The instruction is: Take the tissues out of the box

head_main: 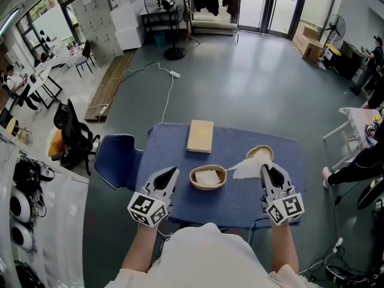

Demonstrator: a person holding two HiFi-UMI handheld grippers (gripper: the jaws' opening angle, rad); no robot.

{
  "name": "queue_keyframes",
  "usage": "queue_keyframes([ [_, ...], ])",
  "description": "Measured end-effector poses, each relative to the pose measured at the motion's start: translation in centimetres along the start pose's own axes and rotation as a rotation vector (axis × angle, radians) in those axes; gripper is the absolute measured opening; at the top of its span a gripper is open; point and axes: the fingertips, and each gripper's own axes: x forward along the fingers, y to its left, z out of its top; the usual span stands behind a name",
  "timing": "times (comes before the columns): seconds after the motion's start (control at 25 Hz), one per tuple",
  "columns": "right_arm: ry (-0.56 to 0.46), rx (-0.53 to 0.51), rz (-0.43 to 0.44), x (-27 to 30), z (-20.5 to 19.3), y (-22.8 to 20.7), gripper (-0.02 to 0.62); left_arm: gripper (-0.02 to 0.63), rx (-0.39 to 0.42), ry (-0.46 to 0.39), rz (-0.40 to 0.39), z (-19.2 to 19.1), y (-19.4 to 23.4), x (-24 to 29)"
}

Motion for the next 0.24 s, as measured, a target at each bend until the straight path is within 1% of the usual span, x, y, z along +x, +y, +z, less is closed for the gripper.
queue_keyframes([
  [0.24, -0.021, -0.012, -0.003, -0.2, 2.0, 0.9, 0.038, 0.006, -0.008, -0.002, -0.001, 1.1, -0.6, -1.2],
])
